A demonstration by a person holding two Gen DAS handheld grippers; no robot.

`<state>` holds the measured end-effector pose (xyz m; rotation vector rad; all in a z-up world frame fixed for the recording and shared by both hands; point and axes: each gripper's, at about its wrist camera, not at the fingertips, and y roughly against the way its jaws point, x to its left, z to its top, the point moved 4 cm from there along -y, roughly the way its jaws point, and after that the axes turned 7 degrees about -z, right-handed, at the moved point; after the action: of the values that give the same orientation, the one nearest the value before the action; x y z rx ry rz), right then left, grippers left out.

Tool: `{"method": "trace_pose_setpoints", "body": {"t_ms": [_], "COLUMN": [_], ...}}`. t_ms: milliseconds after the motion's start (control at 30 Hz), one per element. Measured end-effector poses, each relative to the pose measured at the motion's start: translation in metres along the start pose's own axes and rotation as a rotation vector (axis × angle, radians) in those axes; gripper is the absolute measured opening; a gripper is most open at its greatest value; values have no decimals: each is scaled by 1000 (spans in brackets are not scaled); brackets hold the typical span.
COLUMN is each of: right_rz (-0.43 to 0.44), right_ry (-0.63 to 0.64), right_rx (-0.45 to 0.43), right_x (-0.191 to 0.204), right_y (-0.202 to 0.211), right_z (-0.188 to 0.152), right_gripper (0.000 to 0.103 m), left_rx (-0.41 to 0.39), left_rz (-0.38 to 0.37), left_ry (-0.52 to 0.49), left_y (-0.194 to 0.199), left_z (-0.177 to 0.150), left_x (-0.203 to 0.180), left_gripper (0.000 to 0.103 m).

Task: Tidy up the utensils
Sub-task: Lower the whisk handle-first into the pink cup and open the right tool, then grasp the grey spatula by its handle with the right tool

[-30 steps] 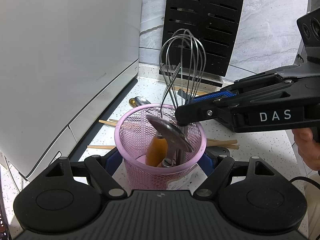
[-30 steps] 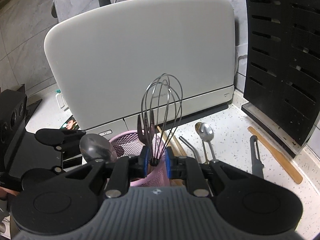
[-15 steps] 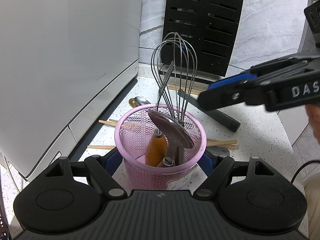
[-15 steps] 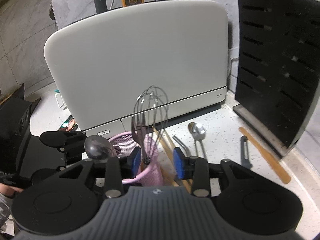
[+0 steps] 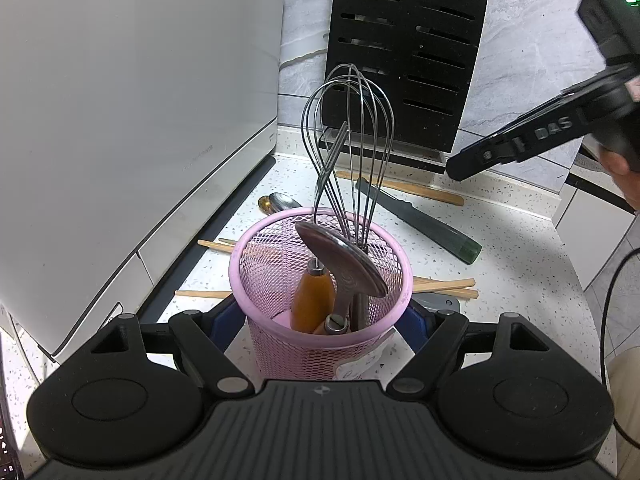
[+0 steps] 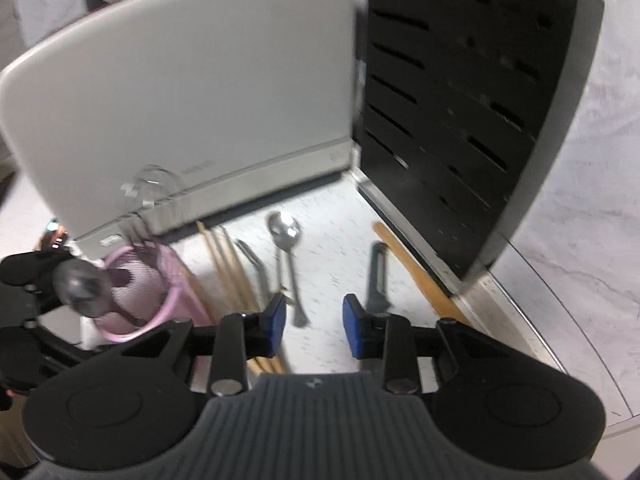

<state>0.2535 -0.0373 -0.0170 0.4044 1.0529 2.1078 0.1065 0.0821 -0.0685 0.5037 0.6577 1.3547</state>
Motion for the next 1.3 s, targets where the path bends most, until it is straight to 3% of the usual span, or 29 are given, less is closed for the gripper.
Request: {"method": "trace_pose_setpoints", "body": {"t_ms": [267,500,767,1067,1167,1300], "right_rz": [-29,-94,-144,-151,-135,-127], "right_ry": [-21,38,104,86,64,41], "right_rx": [127,194,235,267,273,273], "right_x": [-18,-20,-17,-19,-21,-23], "right_y": [-49,-92,-124,-143,-144,-143], "right_z": [4,11,18,20,21,20], "right_gripper": [23,23,23,22,16,16], "left_rx": [2,4,5,7,8,8], "left_rz": [0,1,1,-1,-1,0], "left_ry": [0,-1,-1,-4,-3,-3], "left_y": [0,0,1,0,0,0], "left_z": [0,1,1,1,1,1], "left_x": [0,-2,-1,-1,-1,-1], "left_gripper": [92,92,92,92,92,92]}}
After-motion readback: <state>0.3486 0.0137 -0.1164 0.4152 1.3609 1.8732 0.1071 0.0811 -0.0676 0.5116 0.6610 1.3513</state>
